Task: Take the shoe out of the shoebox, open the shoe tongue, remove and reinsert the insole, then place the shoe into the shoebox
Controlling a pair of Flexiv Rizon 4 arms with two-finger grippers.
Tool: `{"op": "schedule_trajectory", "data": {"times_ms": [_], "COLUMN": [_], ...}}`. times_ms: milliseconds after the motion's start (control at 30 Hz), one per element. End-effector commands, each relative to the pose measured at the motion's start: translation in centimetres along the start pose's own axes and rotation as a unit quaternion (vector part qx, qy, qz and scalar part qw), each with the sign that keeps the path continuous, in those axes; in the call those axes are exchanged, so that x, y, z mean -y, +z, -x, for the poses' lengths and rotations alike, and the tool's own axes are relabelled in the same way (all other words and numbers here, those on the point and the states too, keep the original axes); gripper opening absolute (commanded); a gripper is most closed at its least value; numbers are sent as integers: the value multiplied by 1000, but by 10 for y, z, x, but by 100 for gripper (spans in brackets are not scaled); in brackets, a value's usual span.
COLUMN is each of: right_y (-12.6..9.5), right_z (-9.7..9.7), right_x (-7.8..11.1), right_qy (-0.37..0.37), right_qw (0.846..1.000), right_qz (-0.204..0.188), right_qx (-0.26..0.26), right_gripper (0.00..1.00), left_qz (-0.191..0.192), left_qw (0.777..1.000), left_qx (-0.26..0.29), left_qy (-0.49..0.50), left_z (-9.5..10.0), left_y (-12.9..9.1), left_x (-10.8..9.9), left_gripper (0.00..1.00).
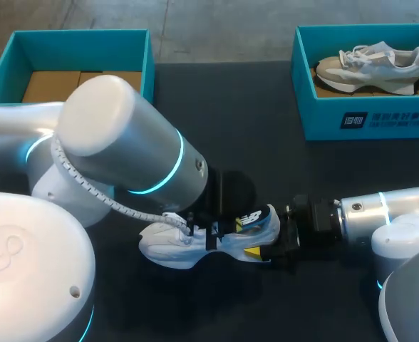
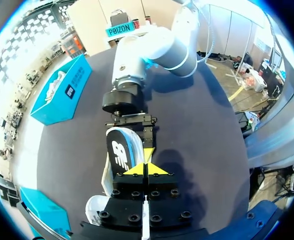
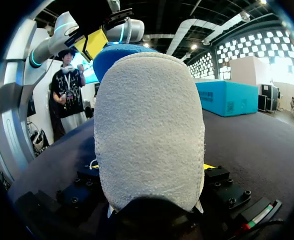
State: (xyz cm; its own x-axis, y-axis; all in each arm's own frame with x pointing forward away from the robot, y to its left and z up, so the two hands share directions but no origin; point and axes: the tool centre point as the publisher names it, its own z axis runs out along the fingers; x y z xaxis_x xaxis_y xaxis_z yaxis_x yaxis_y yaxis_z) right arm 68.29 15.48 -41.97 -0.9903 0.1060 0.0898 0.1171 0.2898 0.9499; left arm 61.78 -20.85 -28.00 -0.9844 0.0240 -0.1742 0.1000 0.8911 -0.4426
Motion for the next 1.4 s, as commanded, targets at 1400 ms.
{"op": "schedule_trajectory", "data": {"times_ms": [1400], "right_y": [1], "right_z": [-1], "right_x": [-1], "right_qy": [1], "right_qw": [1000], "right_qz": [-3], "right_qx": [1], "right_gripper": [0], "left_qz": [19], "left_qw": [994], "left_qx": [92], "left_qy": [-59], "left_z": [29], "left_y": [58], "left_x": [2], "left_gripper": [32]}}
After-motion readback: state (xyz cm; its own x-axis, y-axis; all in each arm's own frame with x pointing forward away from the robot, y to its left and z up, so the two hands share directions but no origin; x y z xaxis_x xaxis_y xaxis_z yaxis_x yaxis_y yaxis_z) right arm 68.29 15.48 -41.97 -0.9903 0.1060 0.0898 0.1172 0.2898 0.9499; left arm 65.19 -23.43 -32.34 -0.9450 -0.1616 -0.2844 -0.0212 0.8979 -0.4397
